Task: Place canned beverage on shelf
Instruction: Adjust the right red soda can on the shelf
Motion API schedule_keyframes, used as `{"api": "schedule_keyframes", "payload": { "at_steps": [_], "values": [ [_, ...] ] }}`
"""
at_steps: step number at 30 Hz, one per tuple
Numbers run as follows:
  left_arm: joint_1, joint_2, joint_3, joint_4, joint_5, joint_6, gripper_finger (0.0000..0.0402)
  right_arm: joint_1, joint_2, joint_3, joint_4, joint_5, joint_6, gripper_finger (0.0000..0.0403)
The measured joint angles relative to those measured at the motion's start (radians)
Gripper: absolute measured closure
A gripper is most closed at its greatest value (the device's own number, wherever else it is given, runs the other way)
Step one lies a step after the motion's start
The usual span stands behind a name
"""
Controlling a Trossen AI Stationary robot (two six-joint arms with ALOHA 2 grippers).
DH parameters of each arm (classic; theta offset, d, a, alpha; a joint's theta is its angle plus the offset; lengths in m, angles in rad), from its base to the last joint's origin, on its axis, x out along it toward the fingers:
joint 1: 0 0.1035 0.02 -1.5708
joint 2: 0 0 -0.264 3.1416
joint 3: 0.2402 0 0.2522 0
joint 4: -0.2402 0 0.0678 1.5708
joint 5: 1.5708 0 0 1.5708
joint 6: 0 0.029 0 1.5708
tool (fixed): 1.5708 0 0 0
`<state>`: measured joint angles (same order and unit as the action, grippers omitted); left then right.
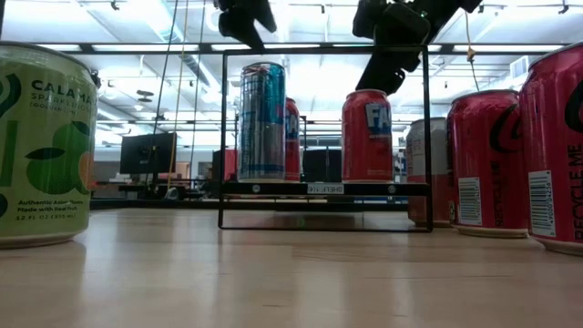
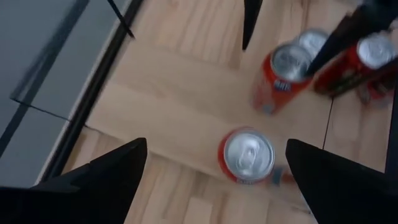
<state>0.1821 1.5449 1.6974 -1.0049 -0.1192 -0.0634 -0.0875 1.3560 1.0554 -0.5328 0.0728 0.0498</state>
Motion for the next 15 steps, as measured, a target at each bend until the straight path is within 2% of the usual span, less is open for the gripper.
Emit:
{"api": "schedule_keyframes", "payload": {
  "at_steps": [9, 15],
  "values": [
    [0.01, -0.059, 0.0, -0.021, -0.001, -0.026, 0.0006, -0.007, -0.016, 0.055, -0.022, -0.016, 0.0, 0.0004],
    [0.021, -0.069, 0.0, -0.03, -0.001, -0.039, 0.0006, 0.036, -0.013, 0.059, -0.045, -0.019, 0.001, 0.0004]
  ]
}}
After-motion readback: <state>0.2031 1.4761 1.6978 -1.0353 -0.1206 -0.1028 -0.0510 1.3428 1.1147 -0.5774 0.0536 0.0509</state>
